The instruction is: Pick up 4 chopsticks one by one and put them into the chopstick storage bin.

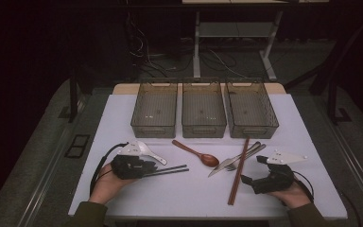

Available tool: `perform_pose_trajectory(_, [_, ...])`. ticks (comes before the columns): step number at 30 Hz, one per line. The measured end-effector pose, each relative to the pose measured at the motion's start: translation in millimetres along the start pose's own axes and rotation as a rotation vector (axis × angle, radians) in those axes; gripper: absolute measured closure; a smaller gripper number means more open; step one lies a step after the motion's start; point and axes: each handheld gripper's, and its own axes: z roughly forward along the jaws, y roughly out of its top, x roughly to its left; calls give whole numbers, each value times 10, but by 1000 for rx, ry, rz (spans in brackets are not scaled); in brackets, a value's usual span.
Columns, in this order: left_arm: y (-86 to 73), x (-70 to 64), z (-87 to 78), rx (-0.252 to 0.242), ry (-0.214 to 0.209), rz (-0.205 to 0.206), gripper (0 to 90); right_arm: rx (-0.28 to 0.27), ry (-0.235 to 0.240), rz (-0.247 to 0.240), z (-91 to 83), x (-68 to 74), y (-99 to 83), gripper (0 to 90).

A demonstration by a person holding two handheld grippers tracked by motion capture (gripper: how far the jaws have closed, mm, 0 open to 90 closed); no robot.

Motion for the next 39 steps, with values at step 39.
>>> perform_pose_trajectory(39, [-98, -2, 181, 93, -57, 78, 820, 1, 9, -2, -10, 3, -12, 7])
